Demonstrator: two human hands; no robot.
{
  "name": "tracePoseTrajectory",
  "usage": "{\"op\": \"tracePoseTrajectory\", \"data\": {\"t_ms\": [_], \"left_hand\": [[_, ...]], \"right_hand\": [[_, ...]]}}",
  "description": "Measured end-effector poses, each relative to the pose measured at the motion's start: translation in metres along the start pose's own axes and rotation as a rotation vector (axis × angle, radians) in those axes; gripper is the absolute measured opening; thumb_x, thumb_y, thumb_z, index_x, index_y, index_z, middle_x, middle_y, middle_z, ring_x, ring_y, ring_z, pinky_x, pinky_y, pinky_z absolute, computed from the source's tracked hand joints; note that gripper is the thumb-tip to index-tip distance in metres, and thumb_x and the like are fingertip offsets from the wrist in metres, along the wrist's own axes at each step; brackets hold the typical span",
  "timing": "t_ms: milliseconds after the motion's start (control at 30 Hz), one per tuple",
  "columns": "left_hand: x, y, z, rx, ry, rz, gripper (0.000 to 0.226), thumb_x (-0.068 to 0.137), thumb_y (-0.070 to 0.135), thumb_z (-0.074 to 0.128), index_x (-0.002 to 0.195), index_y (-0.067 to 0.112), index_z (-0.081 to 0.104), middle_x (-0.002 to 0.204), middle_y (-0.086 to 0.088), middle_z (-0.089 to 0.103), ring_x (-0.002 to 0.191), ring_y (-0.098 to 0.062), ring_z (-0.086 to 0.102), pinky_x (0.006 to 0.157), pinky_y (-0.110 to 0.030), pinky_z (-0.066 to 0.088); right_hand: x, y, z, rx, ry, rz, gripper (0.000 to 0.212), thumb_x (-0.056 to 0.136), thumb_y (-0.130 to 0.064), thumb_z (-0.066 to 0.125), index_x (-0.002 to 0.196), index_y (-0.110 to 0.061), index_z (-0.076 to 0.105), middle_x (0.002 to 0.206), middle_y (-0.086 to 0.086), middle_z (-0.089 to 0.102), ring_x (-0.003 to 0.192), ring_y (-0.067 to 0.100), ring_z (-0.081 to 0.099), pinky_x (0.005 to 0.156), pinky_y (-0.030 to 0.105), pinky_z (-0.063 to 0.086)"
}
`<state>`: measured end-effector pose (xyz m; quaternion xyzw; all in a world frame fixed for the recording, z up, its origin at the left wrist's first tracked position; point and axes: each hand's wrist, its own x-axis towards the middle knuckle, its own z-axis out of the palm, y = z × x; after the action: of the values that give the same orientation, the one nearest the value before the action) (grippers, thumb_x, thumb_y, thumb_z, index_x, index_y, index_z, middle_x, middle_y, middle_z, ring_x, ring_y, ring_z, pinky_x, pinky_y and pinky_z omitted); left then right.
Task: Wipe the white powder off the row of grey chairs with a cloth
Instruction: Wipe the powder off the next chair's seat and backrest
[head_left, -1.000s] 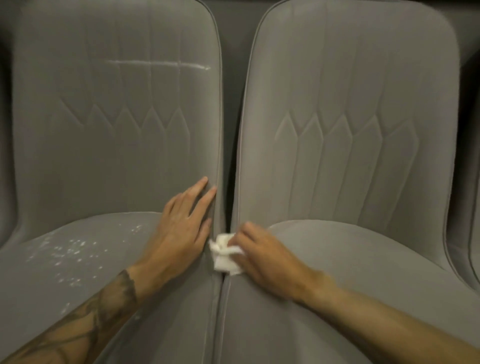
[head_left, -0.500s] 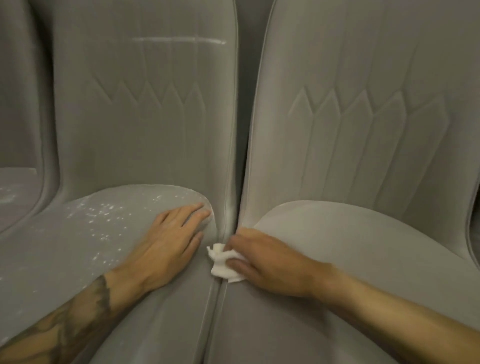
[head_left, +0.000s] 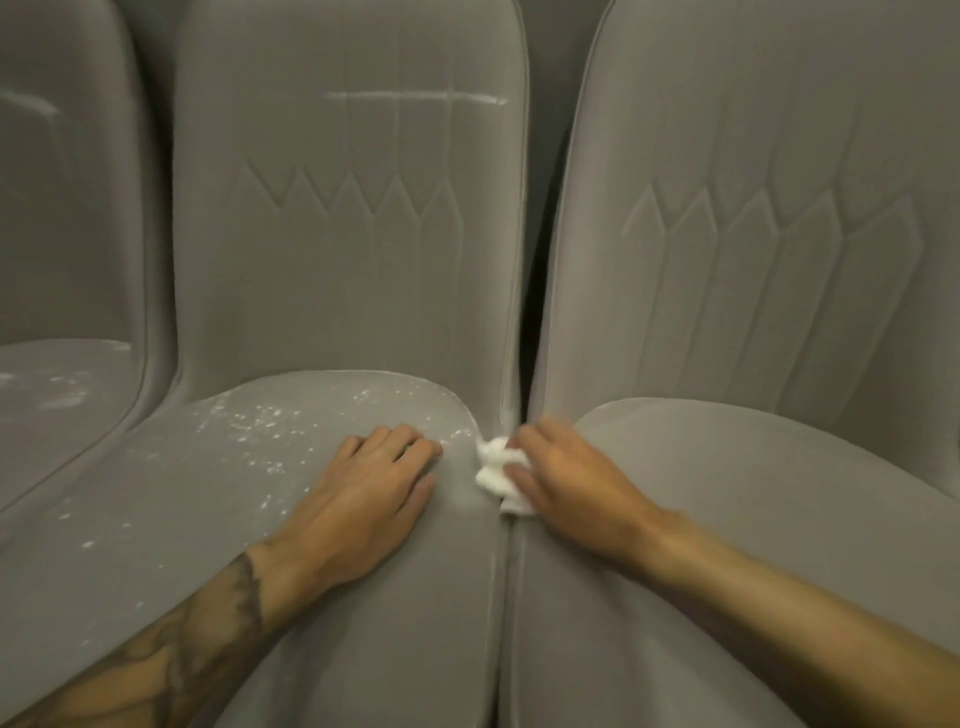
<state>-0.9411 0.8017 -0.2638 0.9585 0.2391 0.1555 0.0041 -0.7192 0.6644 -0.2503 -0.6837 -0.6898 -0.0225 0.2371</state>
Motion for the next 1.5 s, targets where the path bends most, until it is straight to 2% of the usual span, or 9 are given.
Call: {"op": "tracePoseTrajectory", "data": {"t_ms": [167,367,567,733,967,1067,1167,1333,1500], "left_hand": [[-0.017,-0.022,-0.011,-0.008,-0.024,-0.008,0.039,0.106,0.047,0.025,0.13,0.03,0.051,0.126,0.01,0.051,0.11,-0.013,0.048,0.097,-0.034,0.038],[-0.023,-0.091,-0.026,-0.052,-0.034,-0.033,0.045,0.103,0.049,0.026,0.133,0.03,0.054,0.129,0.01,0.052,0.116,-0.014,0.05,0.104,-0.037,0.037],[-0.026,-0.174,-0.019,-0.073,-0.017,-0.063,0.042,0.104,0.05,0.029,0.127,0.029,0.057,0.124,0.008,0.056,0.112,-0.017,0.054,0.097,-0.038,0.039],[-0.036,-0.227,-0.026,-0.03,-0.044,-0.056,0.045,0.104,0.05,0.026,0.122,0.028,0.061,0.121,0.007,0.059,0.11,-0.02,0.058,0.095,-0.04,0.042],[-0.045,-0.275,-0.041,-0.018,-0.018,-0.067,0.045,0.102,0.051,0.03,0.118,0.026,0.063,0.112,0.002,0.06,0.102,-0.026,0.059,0.087,-0.043,0.042],[-0.051,-0.279,-0.036,-0.015,0.0,-0.058,0.047,0.103,0.05,0.029,0.119,0.025,0.064,0.113,0.004,0.06,0.107,-0.024,0.056,0.09,-0.043,0.041],[-0.053,-0.276,-0.032,-0.082,0.021,-0.085,0.046,0.105,0.051,0.028,0.122,0.026,0.063,0.117,0.007,0.058,0.112,-0.019,0.051,0.095,-0.041,0.039],[-0.055,-0.274,-0.029,-0.098,0.045,-0.095,0.047,0.105,0.048,0.029,0.122,0.022,0.064,0.118,0.003,0.059,0.112,-0.023,0.051,0.098,-0.043,0.041],[-0.053,-0.277,-0.027,-0.063,0.023,-0.068,0.048,0.106,0.049,0.027,0.124,0.022,0.062,0.119,0.001,0.058,0.11,-0.022,0.049,0.098,-0.045,0.044]], "right_hand": [[0.04,-0.029,0.023,-0.159,0.013,0.338,0.033,0.102,-0.037,0.043,0.114,-0.008,0.052,0.112,0.013,0.051,0.098,0.038,0.056,0.079,0.042,0.041],[0.042,-0.078,0.048,-0.067,0.007,0.235,0.025,0.103,-0.037,0.038,0.108,-0.016,0.05,0.108,0.004,0.049,0.094,0.027,0.049,0.082,0.042,0.043],[0.088,-0.084,0.068,-0.329,0.016,0.595,0.027,0.095,-0.022,0.052,0.117,-0.007,0.05,0.118,0.013,0.049,0.102,0.032,0.052,0.086,0.039,0.043],[0.096,-0.112,0.074,-0.122,-0.007,0.575,0.031,0.101,-0.025,0.044,0.124,-0.005,0.05,0.118,0.015,0.049,0.1,0.033,0.051,0.087,0.039,0.04],[0.112,-0.101,0.079,-0.217,0.062,0.77,0.021,0.1,-0.017,0.043,0.111,-0.002,0.052,0.115,0.022,0.053,0.097,0.039,0.05,0.085,0.041,0.037],[0.126,-0.116,0.093,-0.117,0.056,0.675,0.03,0.103,-0.021,0.043,0.124,-0.001,0.05,0.121,0.018,0.049,0.104,0.036,0.051,0.09,0.038,0.036],[0.121,-0.106,0.091,-0.159,0.024,0.581,0.032,0.102,-0.026,0.047,0.121,0.0,0.052,0.117,0.019,0.05,0.1,0.037,0.051,0.089,0.04,0.039],[0.14,-0.087,0.097,-0.181,0.079,0.745,0.029,0.099,-0.015,0.046,0.12,0.006,0.048,0.123,0.028,0.047,0.102,0.045,0.051,0.088,0.045,0.039],[0.15,-0.114,0.115,-0.077,0.023,0.462,0.032,0.103,-0.023,0.045,0.126,-0.001,0.049,0.125,0.019,0.048,0.109,0.035,0.049,0.095,0.037,0.037]]}}
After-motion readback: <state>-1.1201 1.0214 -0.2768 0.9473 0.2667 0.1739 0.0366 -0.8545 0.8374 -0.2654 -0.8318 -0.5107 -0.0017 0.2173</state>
